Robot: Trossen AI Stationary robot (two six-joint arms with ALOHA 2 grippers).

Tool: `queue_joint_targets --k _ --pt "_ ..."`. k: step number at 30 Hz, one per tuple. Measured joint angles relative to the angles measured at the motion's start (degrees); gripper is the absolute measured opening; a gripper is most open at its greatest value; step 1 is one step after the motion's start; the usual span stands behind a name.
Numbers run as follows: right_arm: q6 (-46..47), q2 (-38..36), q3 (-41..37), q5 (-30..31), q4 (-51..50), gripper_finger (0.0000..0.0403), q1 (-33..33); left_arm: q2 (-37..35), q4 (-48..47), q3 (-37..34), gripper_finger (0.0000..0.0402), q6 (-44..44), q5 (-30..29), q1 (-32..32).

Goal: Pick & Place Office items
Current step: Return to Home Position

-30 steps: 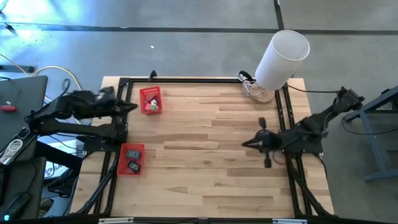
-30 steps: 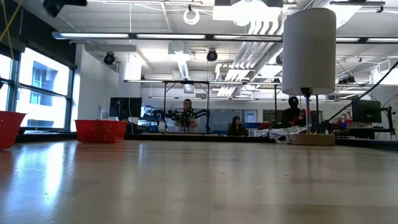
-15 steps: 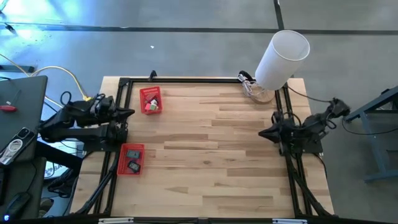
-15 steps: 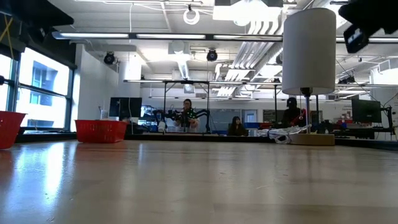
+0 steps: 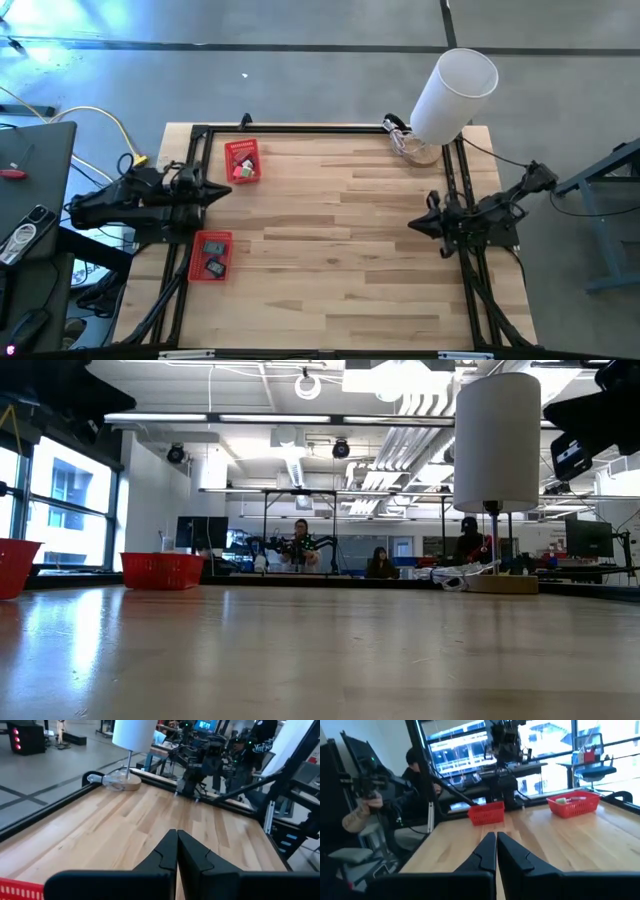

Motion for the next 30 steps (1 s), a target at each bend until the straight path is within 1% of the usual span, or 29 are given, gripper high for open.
queue_joint_targets --k 4,10,13,15,17,19,21,25,27,30 --pt "-0.7 -0.2 0.0 -0.7 0.1 0.0002 -0.7 0.0 4.3 -3.8 0.0001 0.3 0.0 0.0" --pt "-0.1 0.3 0.0 -1.7 -0.2 0.0002 -0.8 0.0 10.9 -9.0 0.0001 2.9 0.5 0.0" --pt "0.8 0.3 0.0 -5.0 -0.6 0.0002 -0.8 0.0 14.0 -11.6 0.0001 3.0 1.2 0.0" --pt "0.9 0.3 0.0 -8.4 -0.9 0.0002 -0.8 0.0 15.7 -13.0 0.0001 3.2 2.0 0.0" --pt "0.9 0.3 0.0 -11.8 -1.3 0.0002 -0.8 0.0 16.5 -14.0 0.0001 3.7 2.4 0.0" --pt "0.1 0.3 0.0 -14.1 -1.7 0.0002 -0.8 0.0 16.5 -14.5 0.0001 3.8 2.6 0.0" --pt "-2.0 0.3 0.0 -13.5 -1.6 0.0002 -0.9 0.0 16.6 -14.7 0.0001 4.4 2.7 -0.1" --pt "-6.9 0.3 0.0 -7.5 -0.8 0.0002 -2.8 0.0 16.6 -14.8 0.0001 6.7 5.6 -0.1" --pt "-8.1 0.3 -0.1 -7.4 -0.9 0.0002 -4.5 0.0 16.6 -14.8 0.0001 6.8 6.5 -0.1" --pt "-9.0 0.3 -0.1 -9.4 -1.1 0.0002 -7.2 0.0 16.6 -15.0 0.0001 6.9 7.4 -0.1"
